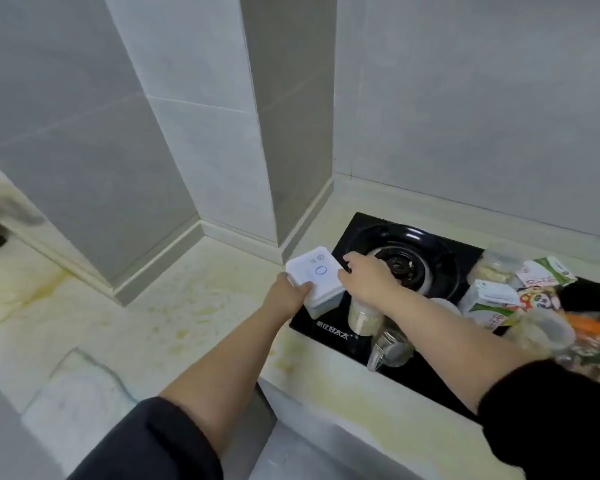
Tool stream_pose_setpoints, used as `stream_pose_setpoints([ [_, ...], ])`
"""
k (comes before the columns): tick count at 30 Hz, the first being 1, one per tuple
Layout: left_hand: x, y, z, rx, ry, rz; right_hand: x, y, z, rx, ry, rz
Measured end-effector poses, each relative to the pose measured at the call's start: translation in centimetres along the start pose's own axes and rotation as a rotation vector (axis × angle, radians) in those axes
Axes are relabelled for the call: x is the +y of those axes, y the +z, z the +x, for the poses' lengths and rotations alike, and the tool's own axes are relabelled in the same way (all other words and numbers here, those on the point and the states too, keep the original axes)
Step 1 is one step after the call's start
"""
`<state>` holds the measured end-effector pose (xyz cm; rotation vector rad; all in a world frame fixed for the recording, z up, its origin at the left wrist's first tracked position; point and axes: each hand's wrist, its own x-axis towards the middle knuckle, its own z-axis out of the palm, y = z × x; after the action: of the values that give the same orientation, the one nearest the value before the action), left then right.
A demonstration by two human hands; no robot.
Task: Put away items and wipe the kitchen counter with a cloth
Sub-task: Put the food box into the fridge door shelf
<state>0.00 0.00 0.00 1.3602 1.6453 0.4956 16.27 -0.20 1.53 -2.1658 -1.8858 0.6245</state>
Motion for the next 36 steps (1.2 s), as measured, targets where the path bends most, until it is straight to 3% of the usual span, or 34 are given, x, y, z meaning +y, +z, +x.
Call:
stream_pose_setpoints([
  [8, -1.5, 0.0, 4.5, -0.080, -0.230, -0.531, -1.1, 1.7, 5.1, -0.145, 0.185, -0.080],
  [12, -1.2, -1.6, 4.4, -0.029, -0.239, -0.589, -2.0, 1.0, 5.5, -0.174, 0.157, -0.030],
  [17, 0.7, -4.8, 1.8, 0.016, -0.163, -0.651, -4.1, -1.4, 3.6, -0.121, 0.146, 0.344],
  [21, 2.1, -5.9, -2.6, 0.061, -0.093, -0.674, -4.3, -3.2, -0.1, -0.187, 0.173, 0.802],
  [25, 3.0, -5.4, -8.3, 0.112, -0.055, -0.677, -3.4, -4.3, -5.0, -0.316, 0.138, 1.062],
  [31, 2.0, -1.3, -20.5, 0.149, -0.013, -0.744, 1.2, -4.7, -15.4, -0.537, 0.071, 1.140],
  [36, -0.3, 3.4, -32.0, 0.196, -0.033, -0.764, 4.4, -4.9, -26.9, -0.551, 0.035, 1.121],
])
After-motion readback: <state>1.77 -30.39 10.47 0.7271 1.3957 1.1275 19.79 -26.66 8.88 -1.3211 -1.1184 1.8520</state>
